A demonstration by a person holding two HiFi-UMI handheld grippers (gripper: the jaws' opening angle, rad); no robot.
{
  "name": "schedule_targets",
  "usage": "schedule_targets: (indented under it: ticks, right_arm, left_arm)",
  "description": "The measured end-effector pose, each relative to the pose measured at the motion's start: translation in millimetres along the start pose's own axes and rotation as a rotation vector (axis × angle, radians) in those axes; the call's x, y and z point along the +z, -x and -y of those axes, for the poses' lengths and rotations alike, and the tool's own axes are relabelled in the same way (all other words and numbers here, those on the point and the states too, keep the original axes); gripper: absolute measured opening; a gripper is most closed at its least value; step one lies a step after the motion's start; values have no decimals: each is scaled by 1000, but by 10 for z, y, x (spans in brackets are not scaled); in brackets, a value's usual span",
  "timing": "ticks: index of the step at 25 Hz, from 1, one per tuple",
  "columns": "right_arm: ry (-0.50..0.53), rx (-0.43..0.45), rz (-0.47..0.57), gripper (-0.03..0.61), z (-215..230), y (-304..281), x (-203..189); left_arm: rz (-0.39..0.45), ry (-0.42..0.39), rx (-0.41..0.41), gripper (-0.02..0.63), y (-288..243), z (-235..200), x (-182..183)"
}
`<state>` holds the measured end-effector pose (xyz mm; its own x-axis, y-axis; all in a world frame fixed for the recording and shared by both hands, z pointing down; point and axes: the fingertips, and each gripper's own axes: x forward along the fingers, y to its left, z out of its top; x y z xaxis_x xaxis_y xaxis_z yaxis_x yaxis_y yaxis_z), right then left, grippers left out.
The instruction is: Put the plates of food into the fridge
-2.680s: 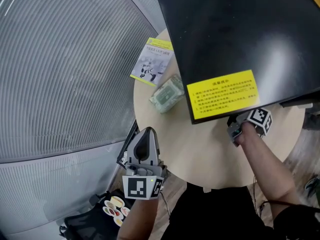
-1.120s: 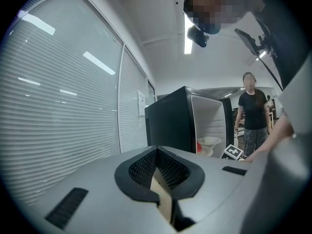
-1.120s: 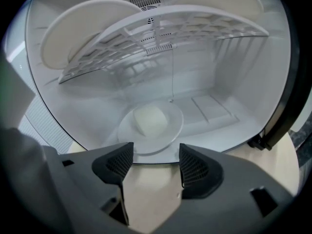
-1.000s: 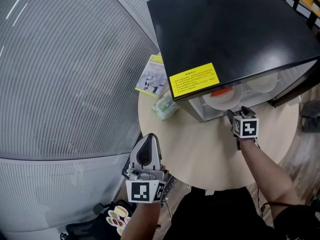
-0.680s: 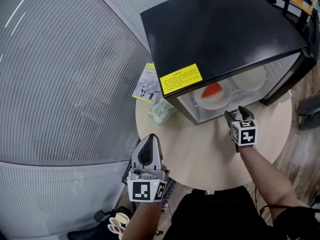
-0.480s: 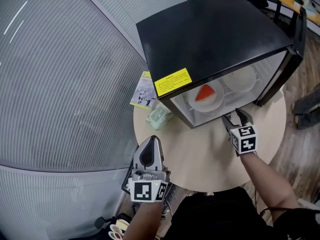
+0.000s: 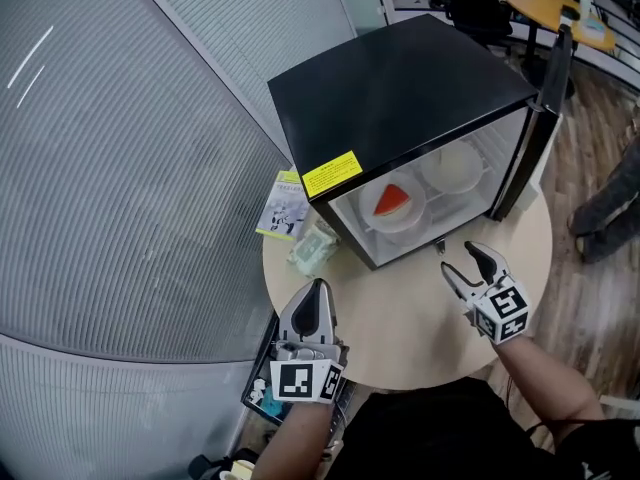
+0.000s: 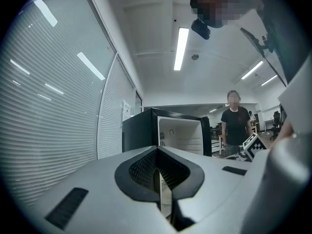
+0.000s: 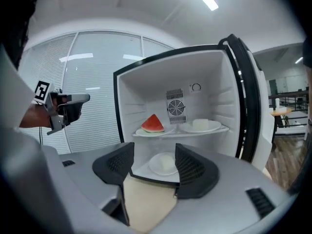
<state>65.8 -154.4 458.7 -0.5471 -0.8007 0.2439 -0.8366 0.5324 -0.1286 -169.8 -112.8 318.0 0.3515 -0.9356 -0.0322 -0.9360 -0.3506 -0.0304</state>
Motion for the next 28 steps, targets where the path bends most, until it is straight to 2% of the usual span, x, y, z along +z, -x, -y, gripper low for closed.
schedule_targets:
  ticks: [4, 8, 14, 19, 21, 26, 28]
  right_arm:
    - [10, -29, 51, 272, 103, 293, 136]
    - [-17, -47, 158, 272, 172, 578, 495]
    - [-4, -91, 237, 262, 293, 851, 900]
    - [-12, -115, 239, 222, 376, 937, 916]
    - [1, -116, 229, 185, 361, 948, 871]
    - [33, -91, 239, 9, 283, 938, 814]
    - [31, -81, 227, 6, 270, 924, 796]
  left_arm:
    - [6, -13, -8, 5, 61, 1, 58]
    - [17, -9, -14, 5, 103, 32, 122]
    - [18, 1, -15, 5, 135, 83, 150]
    - [-5, 1, -7, 5, 237, 55, 108]
    - [-15, 4, 4, 5, 262, 22, 53]
    - [-20, -7, 17, 5, 259, -11, 0]
    - [-16, -12, 25, 5, 263, -46, 27]
